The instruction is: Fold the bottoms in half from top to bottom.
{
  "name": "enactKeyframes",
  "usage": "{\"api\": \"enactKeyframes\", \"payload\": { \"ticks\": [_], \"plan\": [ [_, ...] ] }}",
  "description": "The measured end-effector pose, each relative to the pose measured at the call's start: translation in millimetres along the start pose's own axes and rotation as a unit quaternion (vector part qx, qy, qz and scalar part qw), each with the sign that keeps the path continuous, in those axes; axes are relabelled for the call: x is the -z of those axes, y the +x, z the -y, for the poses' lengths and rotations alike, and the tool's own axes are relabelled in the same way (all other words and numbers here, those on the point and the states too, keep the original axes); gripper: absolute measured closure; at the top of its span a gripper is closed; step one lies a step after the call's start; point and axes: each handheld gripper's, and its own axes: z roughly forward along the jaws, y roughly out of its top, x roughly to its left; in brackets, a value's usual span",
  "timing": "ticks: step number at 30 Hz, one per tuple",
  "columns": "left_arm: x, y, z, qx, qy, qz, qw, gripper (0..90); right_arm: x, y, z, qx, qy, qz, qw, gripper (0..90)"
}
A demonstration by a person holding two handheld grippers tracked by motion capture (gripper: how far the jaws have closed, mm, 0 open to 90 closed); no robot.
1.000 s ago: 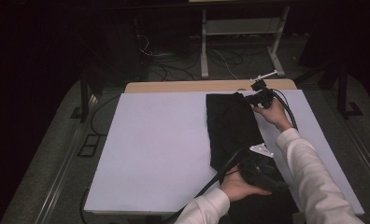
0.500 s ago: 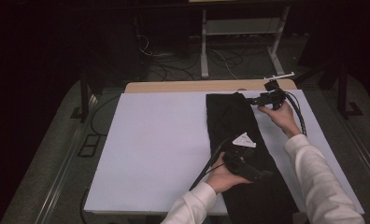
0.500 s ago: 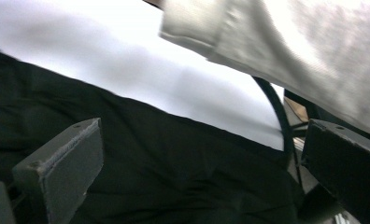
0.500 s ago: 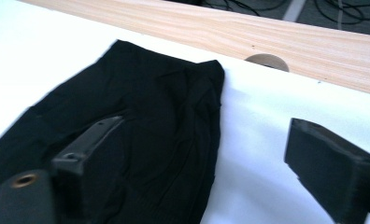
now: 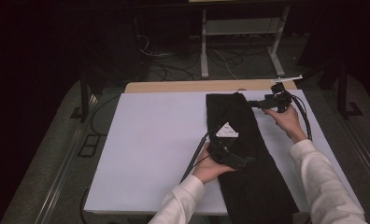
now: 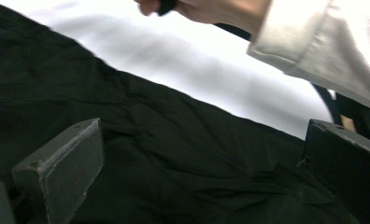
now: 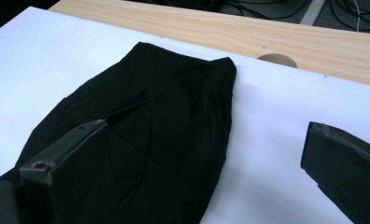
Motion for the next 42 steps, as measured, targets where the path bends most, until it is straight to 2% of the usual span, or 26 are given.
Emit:
{"api": "enactKeyframes", "payload": {
  "ticks": [13,16,24,29,42],
  "plan": [
    [21.2,34.4,-4.1,0.008,-0.028,-0.035,0.999,0.0,1.7,3.0,0.1,0.004,-0.002,-0.012,0.9999,1.4],
    [27.0,41.7,-5.0,0.013,-0.035,-0.039,0.9985,0.0,1.7,3.4,1.2,0.004,-0.002,-0.016,0.9999,1.4],
    [41.3,58.2,-10.3,0.011,-0.046,-0.049,0.9977,0.0,1.7,5.4,3.9,0.007,0.0,-0.022,0.9997,1.4],
    [46.6,65.3,-13.9,0.008,-0.046,-0.052,0.9975,0.0,3.4,5.5,4.2,0.01,0.0,-0.015,0.9998,1.4],
    [59.9,88.0,-22.7,0.009,-0.04,-0.07,0.9967,0.0,9.2,0.7,7.9,0.004,-0.005,-0.017,0.9998,1.4]
  ]
}}
